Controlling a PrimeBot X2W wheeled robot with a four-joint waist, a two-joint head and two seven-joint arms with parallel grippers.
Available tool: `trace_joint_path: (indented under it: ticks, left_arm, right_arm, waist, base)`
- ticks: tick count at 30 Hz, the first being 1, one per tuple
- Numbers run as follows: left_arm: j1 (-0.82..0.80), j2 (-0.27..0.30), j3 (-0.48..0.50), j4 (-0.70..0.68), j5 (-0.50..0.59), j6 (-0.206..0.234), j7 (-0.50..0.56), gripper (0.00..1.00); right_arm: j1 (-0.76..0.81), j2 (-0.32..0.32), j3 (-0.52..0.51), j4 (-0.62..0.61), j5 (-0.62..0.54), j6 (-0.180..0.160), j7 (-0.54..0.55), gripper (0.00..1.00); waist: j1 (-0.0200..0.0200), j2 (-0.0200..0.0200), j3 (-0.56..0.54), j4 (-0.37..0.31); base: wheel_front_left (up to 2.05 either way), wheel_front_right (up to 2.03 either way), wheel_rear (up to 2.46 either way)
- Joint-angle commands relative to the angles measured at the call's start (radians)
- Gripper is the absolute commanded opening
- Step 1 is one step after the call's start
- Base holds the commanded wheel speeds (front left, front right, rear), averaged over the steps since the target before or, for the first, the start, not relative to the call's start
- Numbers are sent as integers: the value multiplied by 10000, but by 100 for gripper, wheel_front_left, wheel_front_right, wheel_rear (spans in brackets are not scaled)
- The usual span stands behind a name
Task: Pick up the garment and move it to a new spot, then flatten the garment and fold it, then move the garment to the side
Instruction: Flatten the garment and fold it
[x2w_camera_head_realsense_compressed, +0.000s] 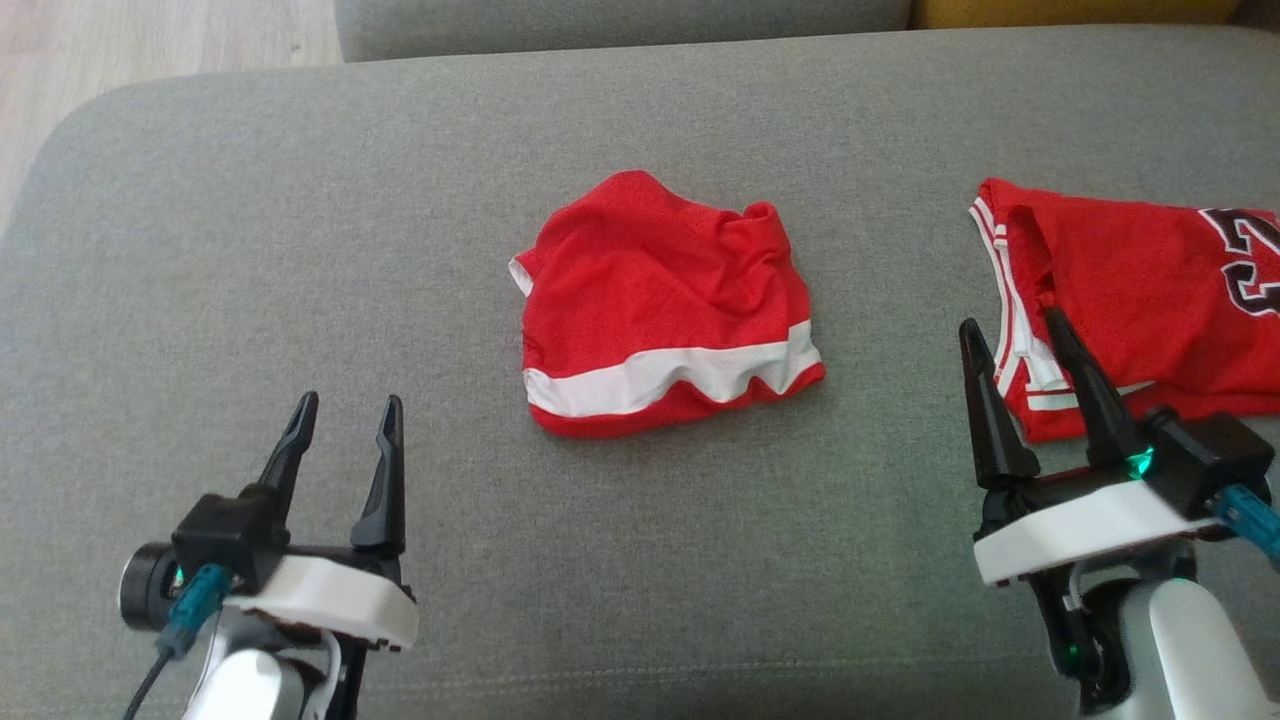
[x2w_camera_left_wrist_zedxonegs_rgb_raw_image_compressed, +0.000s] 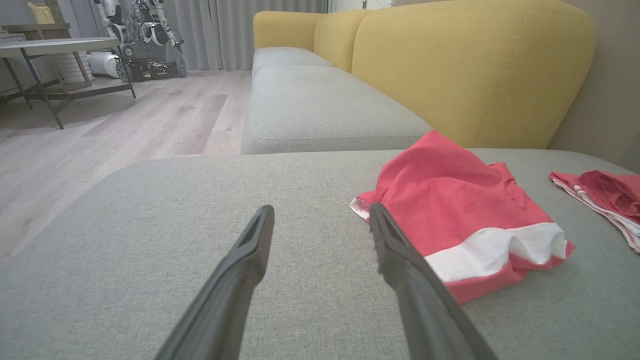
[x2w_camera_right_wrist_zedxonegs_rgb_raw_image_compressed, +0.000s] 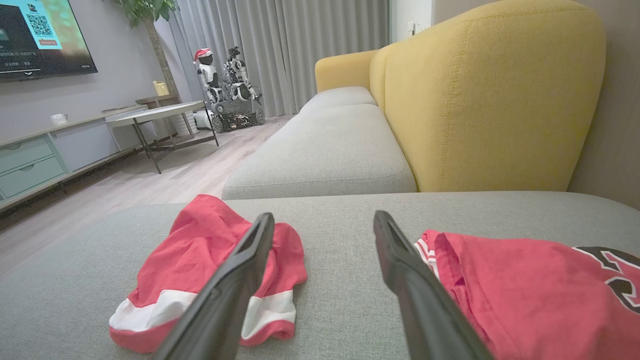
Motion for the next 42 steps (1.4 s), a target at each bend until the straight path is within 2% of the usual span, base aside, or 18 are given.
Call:
trace_joint_path:
  ticks: [1, 8, 15, 22, 29, 30, 31, 33, 38, 42]
  left_arm:
    - [-353, 248, 347, -344, 33, 78, 14, 100]
    - [-596, 236, 162, -344, 70, 7, 70, 100]
    - [-1781, -99, -569, 72, 95, -619, 461, 100]
    - [-3063, -757, -1030, 1844, -431, -1264, 1222, 100]
    - [-3484, -1108, -1086, 3782, -983, -1539, 1761, 100]
    - [-3521, -1122, -1084, 3921, -1024, -1573, 1750, 93]
    - [-3562, -1138, -1087, 4041, -1055, -1612, 1720, 48]
    - [-3667, -1160, -1091, 4232, -1081, -1676, 1585, 0]
    - [-3904, -1173, -1084, 4557, -1063, -1722, 1190, 0]
    - [-4064, -1208, -1127, 4710, -1044, -1742, 994, 0]
  right_arm:
    - [-131, -4, 166, -417, -85, 65, 22, 100]
    - [-166, 30, 151, -459, -102, 65, 42, 100]
    - [-365, 39, 165, -597, -118, 65, 78, 100]
    - [-589, 64, 346, -524, -46, 65, 46, 100]
    - [-689, 81, 333, -332, -2, 65, -46, 100]
    - [-701, 82, 325, -320, -2, 65, -52, 100]
    - [-706, 84, 320, -300, -1, 65, -41, 100]
    - [-723, 80, 326, -241, 12, 65, 0, 100]
    - [-919, -20, 452, 60, 32, 65, 108, 100]
    - [-1401, -209, 850, 858, 60, 65, 227, 100]
  waist:
    - [0, 0, 15, 6]
    - [0, 0, 105, 8]
    - [0, 0, 542, -4]
    - [0, 0, 1052, -276]
    - [0, 0, 1325, -487]
    - [0, 0, 1348, -496]
    - [0, 0, 1367, -497]
    - [0, 0, 1404, -493]
    - [0, 0, 1470, -449]
    - [0, 0, 1525, -342]
  base:
    - [0, 0, 0]
    - [0, 0, 0]
    - [0, 0, 0]
    - [0, 0, 0]
    - [0, 0, 0]
    - [0, 0, 0]
    - [0, 0, 0]
    - [0, 0, 0]
    - [0, 0, 0]
    - [0, 0, 0]
